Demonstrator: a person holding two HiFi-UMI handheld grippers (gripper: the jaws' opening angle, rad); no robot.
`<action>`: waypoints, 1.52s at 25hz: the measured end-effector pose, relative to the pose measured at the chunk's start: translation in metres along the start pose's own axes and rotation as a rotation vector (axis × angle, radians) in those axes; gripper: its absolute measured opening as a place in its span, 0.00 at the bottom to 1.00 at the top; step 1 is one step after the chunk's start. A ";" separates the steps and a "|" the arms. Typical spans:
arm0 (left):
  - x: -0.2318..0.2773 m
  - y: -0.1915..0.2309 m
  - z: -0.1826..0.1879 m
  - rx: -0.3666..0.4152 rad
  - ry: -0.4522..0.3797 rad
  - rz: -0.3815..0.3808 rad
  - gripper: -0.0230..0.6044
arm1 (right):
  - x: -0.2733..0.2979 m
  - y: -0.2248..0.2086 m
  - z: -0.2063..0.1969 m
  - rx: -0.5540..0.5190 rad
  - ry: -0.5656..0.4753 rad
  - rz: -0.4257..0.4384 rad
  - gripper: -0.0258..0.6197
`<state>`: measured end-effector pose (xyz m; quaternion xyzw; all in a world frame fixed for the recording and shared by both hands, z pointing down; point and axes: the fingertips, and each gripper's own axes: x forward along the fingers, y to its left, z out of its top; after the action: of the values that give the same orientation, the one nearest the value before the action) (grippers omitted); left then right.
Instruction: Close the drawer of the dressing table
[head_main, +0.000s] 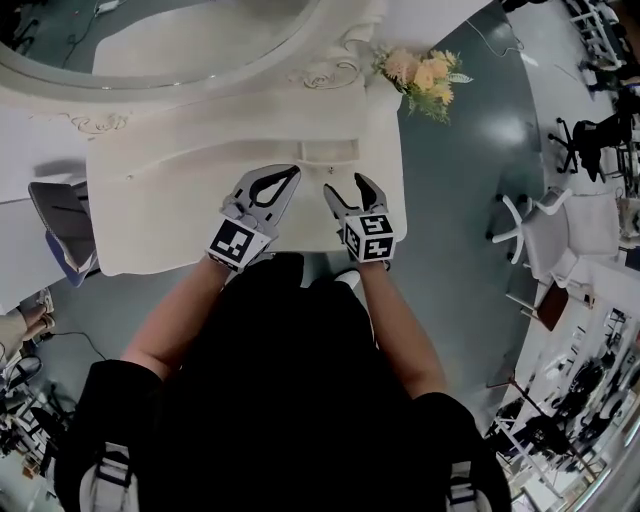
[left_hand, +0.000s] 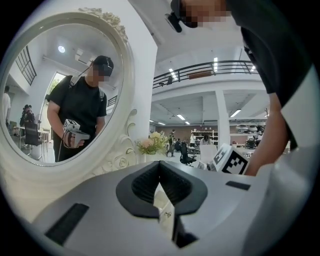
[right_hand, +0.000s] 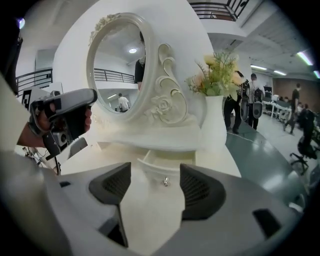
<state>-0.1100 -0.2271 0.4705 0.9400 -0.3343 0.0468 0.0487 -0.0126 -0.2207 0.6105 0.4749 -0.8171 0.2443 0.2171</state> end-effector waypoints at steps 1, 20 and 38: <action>0.002 0.001 -0.002 -0.005 0.003 -0.005 0.03 | 0.004 -0.001 -0.004 0.008 0.009 -0.002 0.52; 0.023 0.021 -0.050 -0.015 0.064 -0.027 0.03 | 0.065 -0.019 -0.050 0.039 0.129 -0.108 0.43; 0.023 0.029 -0.058 -0.042 0.063 -0.014 0.02 | 0.078 -0.026 -0.058 0.088 0.159 -0.202 0.19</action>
<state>-0.1136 -0.2566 0.5328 0.9392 -0.3270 0.0692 0.0792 -0.0184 -0.2489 0.7066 0.5428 -0.7340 0.2936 0.2837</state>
